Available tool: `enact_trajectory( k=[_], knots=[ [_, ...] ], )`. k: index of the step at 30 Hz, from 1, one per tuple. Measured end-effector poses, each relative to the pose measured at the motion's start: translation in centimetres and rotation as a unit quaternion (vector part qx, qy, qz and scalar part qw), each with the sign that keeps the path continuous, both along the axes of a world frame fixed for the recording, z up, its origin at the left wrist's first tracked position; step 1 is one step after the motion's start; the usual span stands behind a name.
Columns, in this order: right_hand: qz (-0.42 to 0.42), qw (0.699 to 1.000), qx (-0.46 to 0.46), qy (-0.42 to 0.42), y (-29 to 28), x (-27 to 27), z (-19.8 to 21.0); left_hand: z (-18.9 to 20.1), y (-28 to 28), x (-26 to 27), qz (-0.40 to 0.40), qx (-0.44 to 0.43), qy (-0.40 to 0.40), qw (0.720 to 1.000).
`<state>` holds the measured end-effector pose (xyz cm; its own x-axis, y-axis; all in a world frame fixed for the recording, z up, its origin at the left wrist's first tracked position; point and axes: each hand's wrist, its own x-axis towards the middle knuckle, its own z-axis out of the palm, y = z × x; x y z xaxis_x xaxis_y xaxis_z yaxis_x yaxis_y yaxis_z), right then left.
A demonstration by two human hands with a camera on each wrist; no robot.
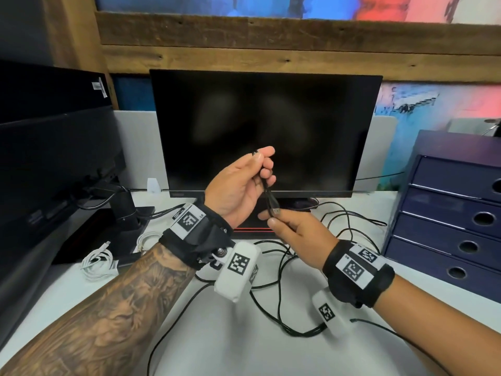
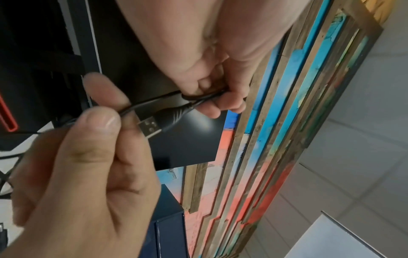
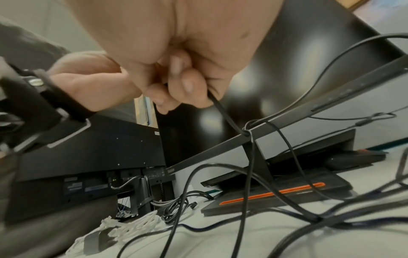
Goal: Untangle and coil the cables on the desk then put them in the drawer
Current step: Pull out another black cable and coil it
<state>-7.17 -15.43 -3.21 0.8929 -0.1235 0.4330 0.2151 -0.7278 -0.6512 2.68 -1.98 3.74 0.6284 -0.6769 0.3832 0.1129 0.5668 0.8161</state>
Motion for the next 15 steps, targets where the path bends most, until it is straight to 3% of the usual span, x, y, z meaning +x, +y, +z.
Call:
enact_trajectory(
  k=[4, 9, 11, 15],
  knots=[
    [0.012, 0.998, -0.056, 0.011, 0.2, -0.5, 0.4, -0.5, -0.1, 0.9, 0.047, -0.013, 0.037, 0.998],
    [0.030, 0.996, -0.085, 0.007, 0.5, -0.6, 0.5, -0.3, 0.3, 1.5, 0.007, -0.062, 0.140, 0.988],
    [0.039, 0.994, -0.100, 0.000, 0.7, -0.9, 0.8, -0.3, 0.3, 1.8, 0.027, -0.051, 0.115, 0.992],
    [0.030, 0.992, -0.115, -0.049, 0.4, -1.5, 2.8, -1.5, 0.1, 2.5, 0.116, 0.038, -0.032, 0.992]
  ],
)
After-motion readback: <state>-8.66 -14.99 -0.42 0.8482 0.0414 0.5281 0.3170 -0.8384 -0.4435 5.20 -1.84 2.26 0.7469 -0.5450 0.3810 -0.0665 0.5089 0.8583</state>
